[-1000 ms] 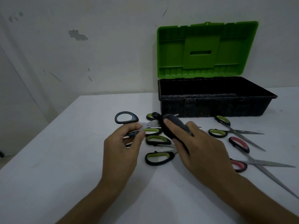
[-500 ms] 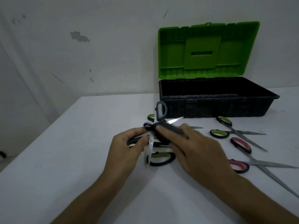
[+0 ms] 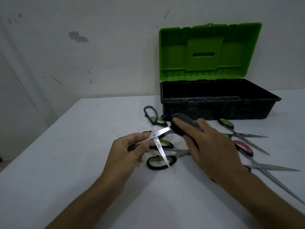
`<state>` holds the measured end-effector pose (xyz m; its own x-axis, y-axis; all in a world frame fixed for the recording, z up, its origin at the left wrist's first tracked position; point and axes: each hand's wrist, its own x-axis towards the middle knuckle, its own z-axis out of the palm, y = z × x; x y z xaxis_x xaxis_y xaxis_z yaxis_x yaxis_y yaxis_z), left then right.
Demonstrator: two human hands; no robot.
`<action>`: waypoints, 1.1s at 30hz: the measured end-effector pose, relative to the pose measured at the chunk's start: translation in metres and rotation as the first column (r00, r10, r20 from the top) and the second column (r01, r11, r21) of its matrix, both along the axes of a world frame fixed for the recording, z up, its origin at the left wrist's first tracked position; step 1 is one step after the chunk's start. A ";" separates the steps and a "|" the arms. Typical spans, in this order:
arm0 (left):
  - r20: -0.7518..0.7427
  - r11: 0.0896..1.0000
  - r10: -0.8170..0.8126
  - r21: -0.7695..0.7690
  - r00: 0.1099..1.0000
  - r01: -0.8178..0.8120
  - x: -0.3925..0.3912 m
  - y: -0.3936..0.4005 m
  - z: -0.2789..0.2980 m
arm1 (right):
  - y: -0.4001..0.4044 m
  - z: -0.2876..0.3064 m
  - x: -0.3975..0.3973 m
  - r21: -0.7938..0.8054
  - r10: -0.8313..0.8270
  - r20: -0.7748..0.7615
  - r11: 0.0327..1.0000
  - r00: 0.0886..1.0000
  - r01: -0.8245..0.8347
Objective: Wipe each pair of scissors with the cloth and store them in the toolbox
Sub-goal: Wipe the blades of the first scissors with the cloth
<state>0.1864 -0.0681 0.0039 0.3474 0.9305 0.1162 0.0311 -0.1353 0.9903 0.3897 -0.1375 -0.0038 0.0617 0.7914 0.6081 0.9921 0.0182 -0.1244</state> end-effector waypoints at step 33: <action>0.071 0.978 -0.116 -0.168 0.991 0.127 -0.003 -0.002 0.008 | -0.008 0.009 0.017 -0.016 -0.093 0.006 0.996 0.996 0.093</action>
<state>0.1839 -0.0702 0.0121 0.4561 0.8897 -0.0172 -0.0362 0.0379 0.9986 0.4071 -0.1451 0.0056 0.1322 0.7920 0.5960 0.9900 -0.0760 -0.1186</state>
